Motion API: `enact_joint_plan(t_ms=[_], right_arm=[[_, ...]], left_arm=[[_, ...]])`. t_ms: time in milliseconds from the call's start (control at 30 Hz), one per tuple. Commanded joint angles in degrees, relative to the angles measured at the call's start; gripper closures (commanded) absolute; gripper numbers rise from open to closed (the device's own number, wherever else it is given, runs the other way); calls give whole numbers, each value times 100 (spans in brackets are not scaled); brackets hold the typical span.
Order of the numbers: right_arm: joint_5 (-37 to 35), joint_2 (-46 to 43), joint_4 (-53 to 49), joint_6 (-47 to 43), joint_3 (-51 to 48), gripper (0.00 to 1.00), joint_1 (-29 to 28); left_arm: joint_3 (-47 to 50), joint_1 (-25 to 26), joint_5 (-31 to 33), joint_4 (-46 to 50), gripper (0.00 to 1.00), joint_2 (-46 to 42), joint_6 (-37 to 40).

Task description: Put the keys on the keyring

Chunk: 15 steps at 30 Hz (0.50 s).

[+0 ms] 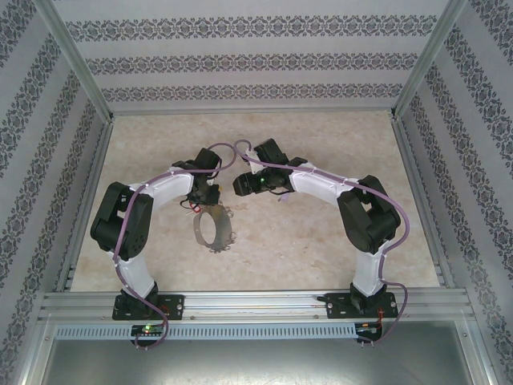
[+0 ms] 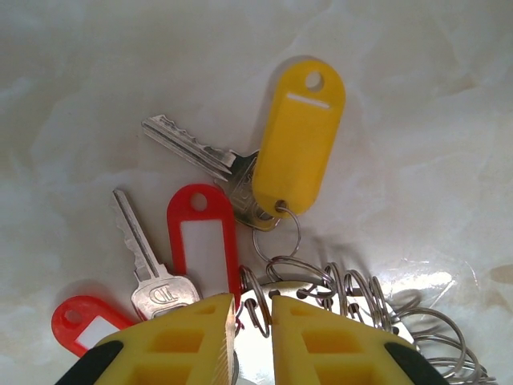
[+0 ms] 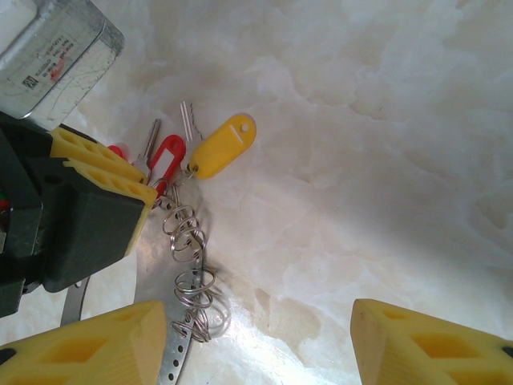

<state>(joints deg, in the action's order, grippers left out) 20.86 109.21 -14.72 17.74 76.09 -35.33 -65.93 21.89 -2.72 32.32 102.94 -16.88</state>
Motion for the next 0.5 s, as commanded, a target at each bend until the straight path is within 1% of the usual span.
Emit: enact_joint_plan(t_ms=[0, 467], right_arm=[[-73, -232, 49, 15, -60, 38, 70], [-177, -362, 59, -2, -165, 38, 114]], left_arm=[[-76, 68, 80, 187, 81, 53, 72], [-76, 74, 129, 142, 83, 198, 82]])
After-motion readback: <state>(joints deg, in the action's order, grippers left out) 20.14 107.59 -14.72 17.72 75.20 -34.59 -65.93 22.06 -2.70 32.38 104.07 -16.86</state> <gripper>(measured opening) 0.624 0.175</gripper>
